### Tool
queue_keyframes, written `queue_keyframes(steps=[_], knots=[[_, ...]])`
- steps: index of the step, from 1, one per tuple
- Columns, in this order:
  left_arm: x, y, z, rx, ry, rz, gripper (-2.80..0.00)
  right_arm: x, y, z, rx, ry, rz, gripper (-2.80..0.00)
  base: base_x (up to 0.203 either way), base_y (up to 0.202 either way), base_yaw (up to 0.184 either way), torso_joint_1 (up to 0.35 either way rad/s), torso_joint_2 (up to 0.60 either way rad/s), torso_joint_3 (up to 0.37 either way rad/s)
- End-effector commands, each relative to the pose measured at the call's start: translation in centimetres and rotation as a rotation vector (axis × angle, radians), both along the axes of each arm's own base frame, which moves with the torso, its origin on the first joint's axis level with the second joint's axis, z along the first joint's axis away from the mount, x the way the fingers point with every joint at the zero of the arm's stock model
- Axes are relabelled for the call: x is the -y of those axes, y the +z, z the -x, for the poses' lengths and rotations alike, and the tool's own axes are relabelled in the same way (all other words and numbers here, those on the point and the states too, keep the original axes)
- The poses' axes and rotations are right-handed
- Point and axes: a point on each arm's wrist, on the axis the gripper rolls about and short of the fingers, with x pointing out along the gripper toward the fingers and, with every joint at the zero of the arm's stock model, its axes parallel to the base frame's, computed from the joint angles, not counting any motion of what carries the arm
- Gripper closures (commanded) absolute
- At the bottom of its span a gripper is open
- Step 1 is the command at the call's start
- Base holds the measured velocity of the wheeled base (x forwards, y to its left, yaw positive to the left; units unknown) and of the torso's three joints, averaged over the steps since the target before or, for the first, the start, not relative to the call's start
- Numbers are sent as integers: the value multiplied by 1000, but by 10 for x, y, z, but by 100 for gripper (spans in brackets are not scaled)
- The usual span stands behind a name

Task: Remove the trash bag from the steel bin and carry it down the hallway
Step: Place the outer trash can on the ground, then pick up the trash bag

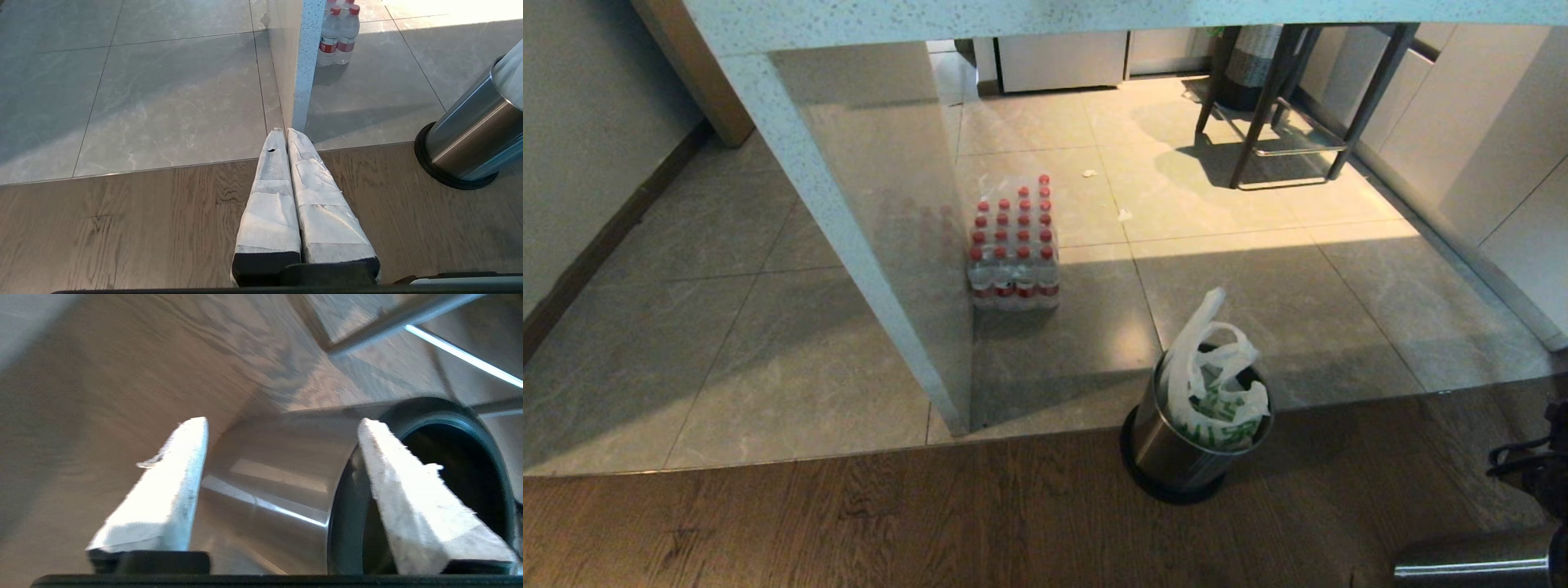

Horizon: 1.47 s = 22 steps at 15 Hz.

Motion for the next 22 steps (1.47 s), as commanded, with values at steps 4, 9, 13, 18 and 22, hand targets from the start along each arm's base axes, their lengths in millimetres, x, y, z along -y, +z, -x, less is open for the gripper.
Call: queue_keyframes(steps=[4,9,13,18,22], knots=[[0,0,0,-1,0,0,0,-34,81,25,157,105,7,0,0,0,0,0,0,0],[0,0,0,-1,0,0,0,-132,137,13,261,452,4,0,0,0,0,0,0,0],[0,0,0,-1,0,0,0,-240,151,8,316,835,-55,0,0,0,0,0,0,0],[0,0,0,-1,0,0,0,-305,168,25,422,1114,-237,0,0,0,0,0,0,0],[0,0,0,-1,0,0,0,-309,155,21,362,1162,-249,-280,0,0,0,0,0,0]])
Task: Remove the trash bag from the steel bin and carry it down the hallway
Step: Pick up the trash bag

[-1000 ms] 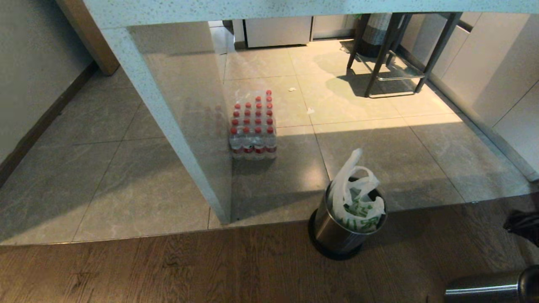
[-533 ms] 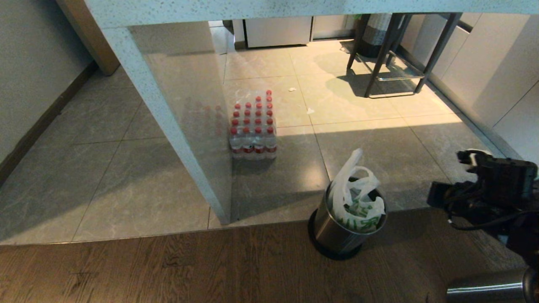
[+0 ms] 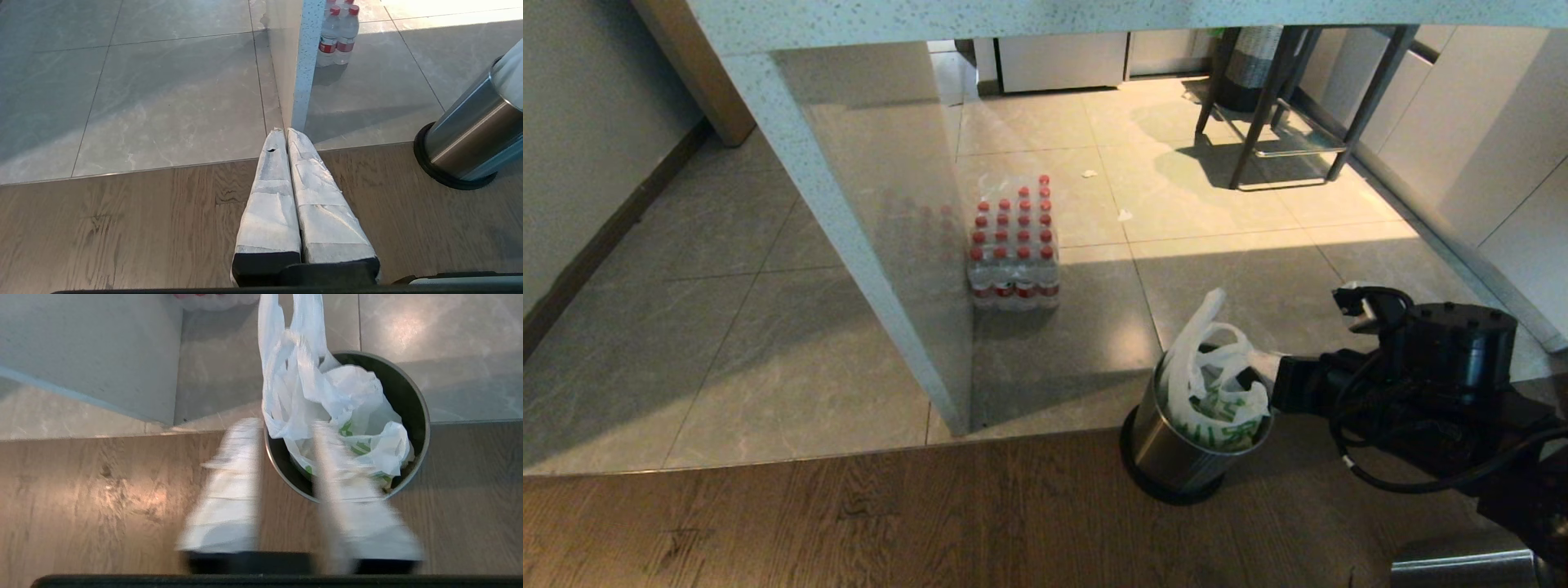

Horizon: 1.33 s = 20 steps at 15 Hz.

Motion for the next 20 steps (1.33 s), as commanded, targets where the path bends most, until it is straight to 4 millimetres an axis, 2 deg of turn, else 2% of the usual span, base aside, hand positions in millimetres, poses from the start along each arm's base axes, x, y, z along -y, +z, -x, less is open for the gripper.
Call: queue_keyframes(steps=[1,3,7,11,16,20], knots=[[0,0,0,-1,1,0,0,-5,-7,-9,-15,6,6,-280,0,0,0,0,0,0],[0,0,0,-1,1,0,0,-11,-12,-22,-18,12,10,-280,0,0,0,0,0,0],[0,0,0,-1,1,0,0,-26,-37,-42,-77,23,5,-280,0,0,0,0,0,0],[0,0,0,-1,1,0,0,-32,-44,-50,-89,25,-12,-280,0,0,0,0,0,0],[0,0,0,-1,1,0,0,-39,-69,-70,13,21,-26,-280,0,0,0,0,0,0],[0,0,0,-1,1,0,0,-42,-78,-94,90,-83,-20,-280,0,0,0,0,0,0]])
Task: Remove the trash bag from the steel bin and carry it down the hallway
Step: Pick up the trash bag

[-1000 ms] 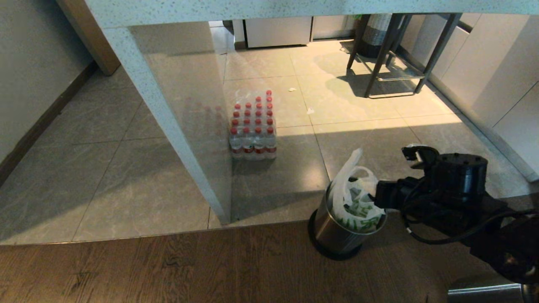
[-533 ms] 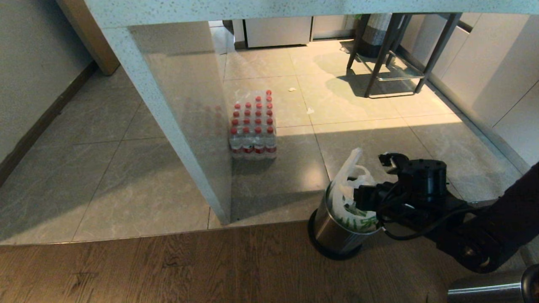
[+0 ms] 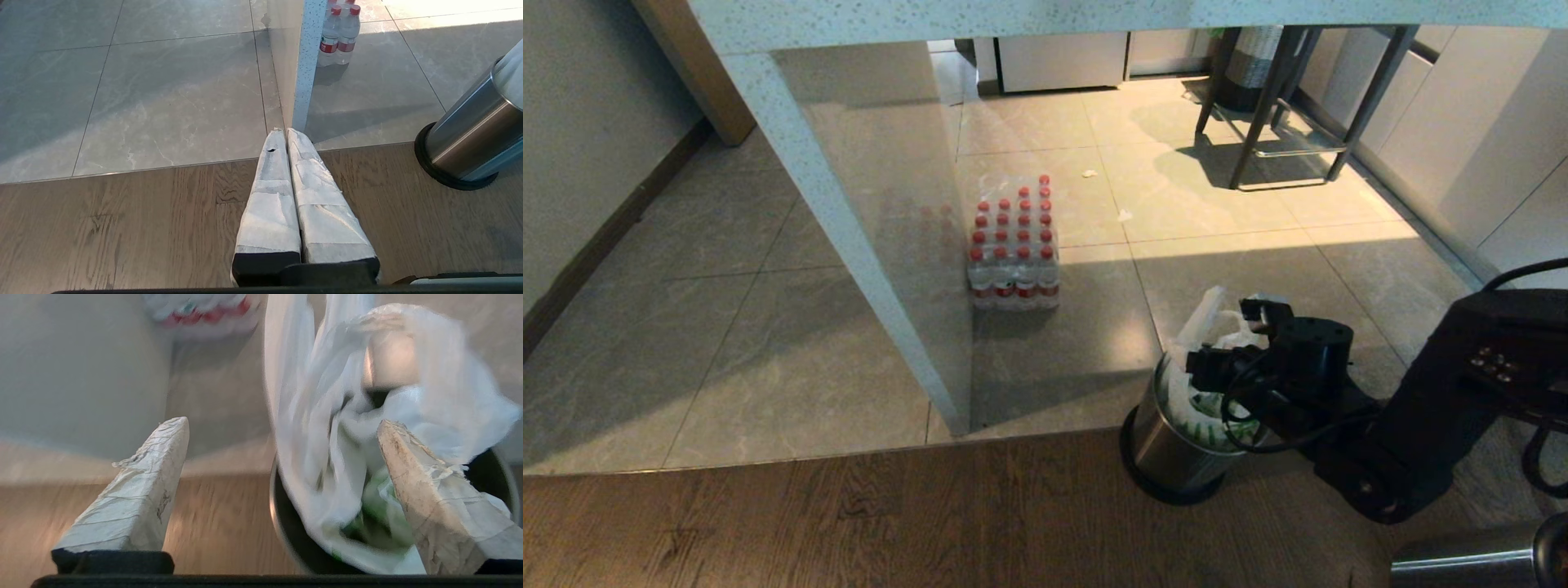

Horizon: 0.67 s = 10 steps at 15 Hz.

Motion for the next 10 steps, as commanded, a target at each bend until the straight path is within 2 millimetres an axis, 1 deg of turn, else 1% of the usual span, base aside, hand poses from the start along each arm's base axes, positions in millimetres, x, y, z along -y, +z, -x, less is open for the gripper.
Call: queue_keyframes(steps=[1,4,6,10], knots=[[0,0,0,-1,0,0,0,0,-19,-15,-1,-43,16,-280,0,0,0,0,0,0],[0,0,0,-1,0,0,0,3,-27,-30,66,-62,36,-280,0,0,0,0,0,0],[0,0,0,-1,0,0,0,4,-32,-43,124,-97,82,-280,0,0,0,0,0,0],[0,0,0,-1,0,0,0,5,-46,-54,163,-120,128,-280,0,0,0,0,0,0]])
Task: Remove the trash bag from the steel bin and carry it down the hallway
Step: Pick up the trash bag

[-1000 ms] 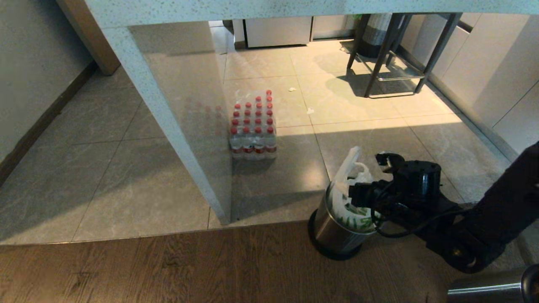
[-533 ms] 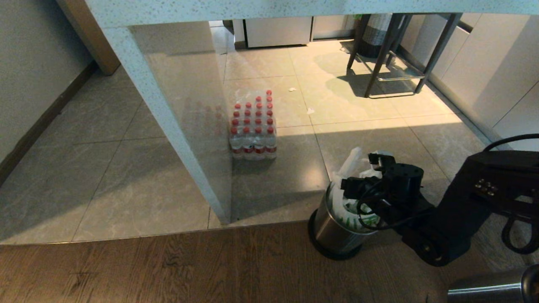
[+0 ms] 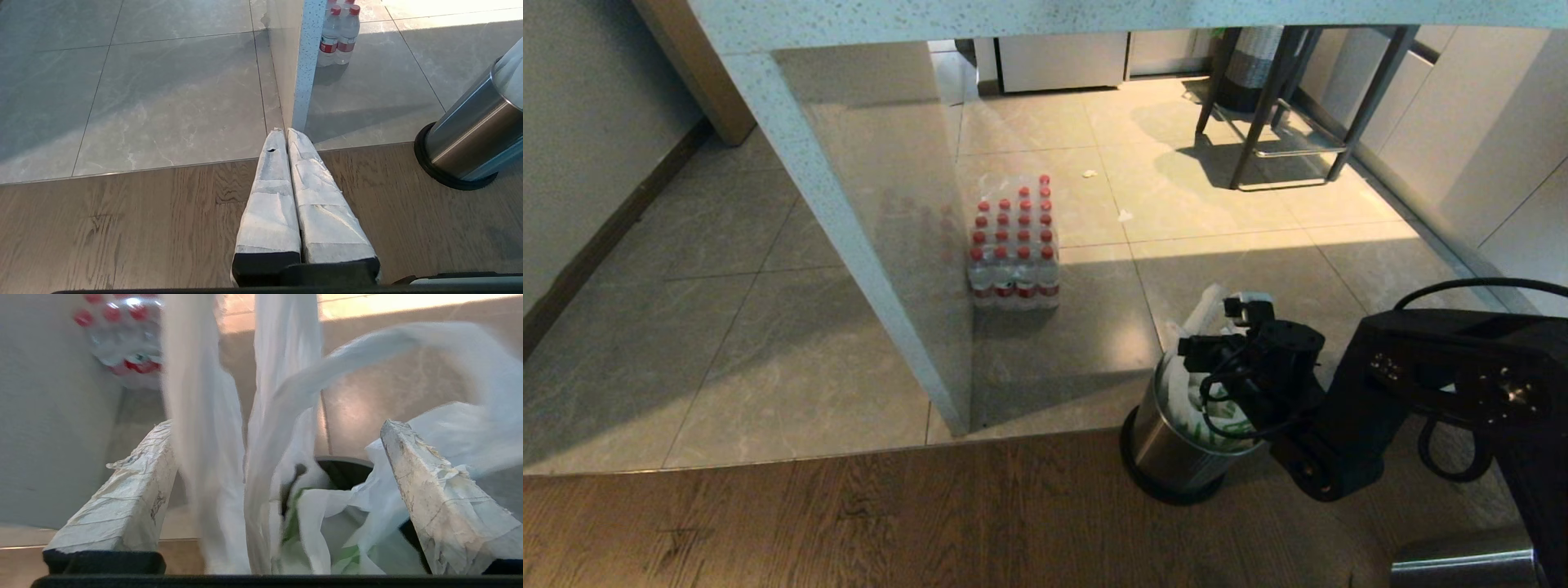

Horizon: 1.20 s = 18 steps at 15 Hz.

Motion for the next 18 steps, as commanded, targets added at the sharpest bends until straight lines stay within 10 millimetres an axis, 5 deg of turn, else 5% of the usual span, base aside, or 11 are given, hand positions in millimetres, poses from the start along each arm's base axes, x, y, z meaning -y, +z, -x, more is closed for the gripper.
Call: queue_keyframes(steps=[1,3,4,14,18], knots=[[0,0,0,-1,0,0,0,-1,-19,-4,-20,-4,18,-280,0,0,0,0,0,0],[0,0,0,-1,0,0,0,-1,-30,-5,-43,-4,30,-280,0,0,0,0,0,0],[0,0,0,-1,0,0,0,-2,-33,-7,-40,-5,38,0,0,0,0,0,0,0],[0,0,0,-1,0,0,0,4,-29,2,-60,-106,90,0,0,0,0,0,0,0],[0,0,0,-1,0,0,0,10,28,22,31,-109,60,0,0,0,0,0,0,0]])
